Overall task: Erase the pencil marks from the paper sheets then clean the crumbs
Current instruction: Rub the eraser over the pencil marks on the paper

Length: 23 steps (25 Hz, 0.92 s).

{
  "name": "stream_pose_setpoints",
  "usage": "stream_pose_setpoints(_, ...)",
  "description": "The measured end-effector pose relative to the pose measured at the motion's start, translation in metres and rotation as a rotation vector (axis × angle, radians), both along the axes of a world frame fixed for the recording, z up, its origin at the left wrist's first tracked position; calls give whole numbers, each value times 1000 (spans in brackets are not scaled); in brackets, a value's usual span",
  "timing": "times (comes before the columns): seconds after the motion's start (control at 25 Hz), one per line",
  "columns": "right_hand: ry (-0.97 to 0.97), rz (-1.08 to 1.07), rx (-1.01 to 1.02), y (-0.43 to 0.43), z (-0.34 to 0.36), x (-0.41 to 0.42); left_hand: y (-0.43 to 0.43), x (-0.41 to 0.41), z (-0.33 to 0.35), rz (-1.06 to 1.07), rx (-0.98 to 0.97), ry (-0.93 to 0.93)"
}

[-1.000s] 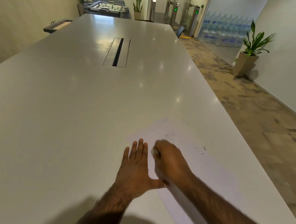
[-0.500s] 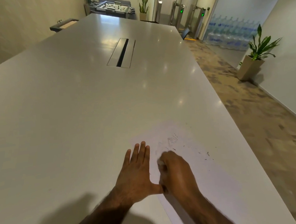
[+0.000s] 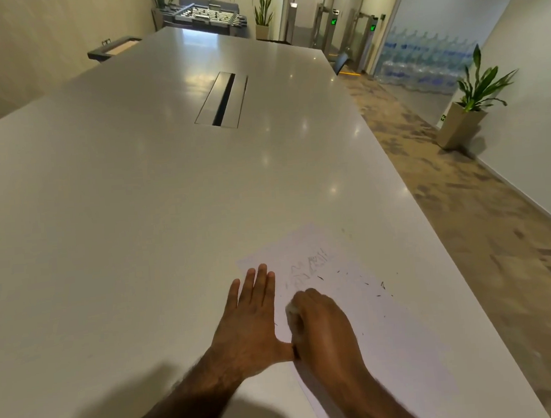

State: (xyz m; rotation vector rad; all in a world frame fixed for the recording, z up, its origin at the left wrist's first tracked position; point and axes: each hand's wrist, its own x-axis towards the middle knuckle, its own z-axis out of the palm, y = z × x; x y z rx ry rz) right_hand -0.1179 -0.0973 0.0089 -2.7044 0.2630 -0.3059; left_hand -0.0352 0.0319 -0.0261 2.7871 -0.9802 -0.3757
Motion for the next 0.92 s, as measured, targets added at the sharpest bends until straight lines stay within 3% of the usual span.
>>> stream_pose_setpoints(0.24,-52,-59,17,-7,21,53,0,-2,5,-12,5,30)
stream_pose_setpoints(0.44,-45,-13,41,4,2,15,0,0,2,-16,17,14)
stream_pose_setpoints(0.64,-57,-121,110,-15,21,65,1,-1,6,-19,-3,31)
stream_pose_setpoints(0.8,-61,-37,85,2,1,27,1,-1,2,-23,9,14)
stream_pose_setpoints(0.92,-95,-158,99,-21,4,44,1,1,3,-23,4,49)
